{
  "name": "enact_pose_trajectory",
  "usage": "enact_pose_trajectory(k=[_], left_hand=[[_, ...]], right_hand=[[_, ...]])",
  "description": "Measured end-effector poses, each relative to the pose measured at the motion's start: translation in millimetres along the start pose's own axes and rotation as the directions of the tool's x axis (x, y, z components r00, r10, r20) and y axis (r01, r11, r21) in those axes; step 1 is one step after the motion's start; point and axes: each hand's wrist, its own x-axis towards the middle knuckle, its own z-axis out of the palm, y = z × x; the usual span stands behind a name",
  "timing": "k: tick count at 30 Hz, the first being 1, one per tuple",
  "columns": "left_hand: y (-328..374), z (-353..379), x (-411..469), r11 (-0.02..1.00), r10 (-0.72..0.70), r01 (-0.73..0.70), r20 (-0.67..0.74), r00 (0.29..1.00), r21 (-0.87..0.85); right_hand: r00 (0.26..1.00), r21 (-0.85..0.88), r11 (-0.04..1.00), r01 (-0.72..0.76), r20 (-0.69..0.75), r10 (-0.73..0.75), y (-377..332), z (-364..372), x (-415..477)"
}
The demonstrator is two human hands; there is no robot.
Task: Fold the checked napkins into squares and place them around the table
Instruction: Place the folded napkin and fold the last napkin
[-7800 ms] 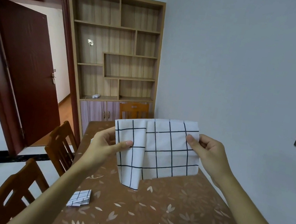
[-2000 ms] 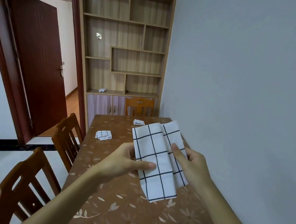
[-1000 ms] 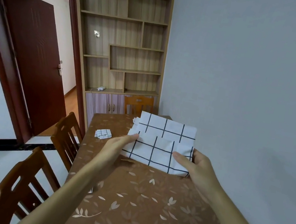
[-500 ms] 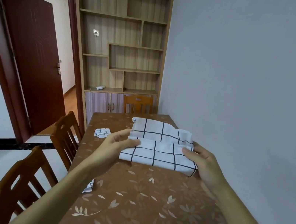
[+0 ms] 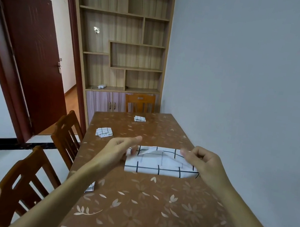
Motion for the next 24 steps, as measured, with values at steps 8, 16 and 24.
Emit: enact_pose_trajectory(k=[8, 16, 24], left_hand=[[-27.8, 11.0, 12.1, 0.898, 0.254, -0.144, -0.222, 0.941, 0.416], [-68.3, 49.5, 21.8, 0.802, 0.186, -0.320, 0.298, 0.936, 0.504], [-120.6, 83.5, 31.6, 0.791, 0.161, -0.275, 0.248, 0.955, 0.547]], right_hand=[[0.994, -0.152, 0.985, 0.080, 0.083, -0.068, 14.0, 9.9, -13.8], [0.985, -0.093, 0.995, 0.039, 0.173, -0.022, 42.7, 10.6, -20.9], [0.978, -0.035, 0.978, -0.204, 0.025, 0.205, 112.3, -3.1, -11.9]])
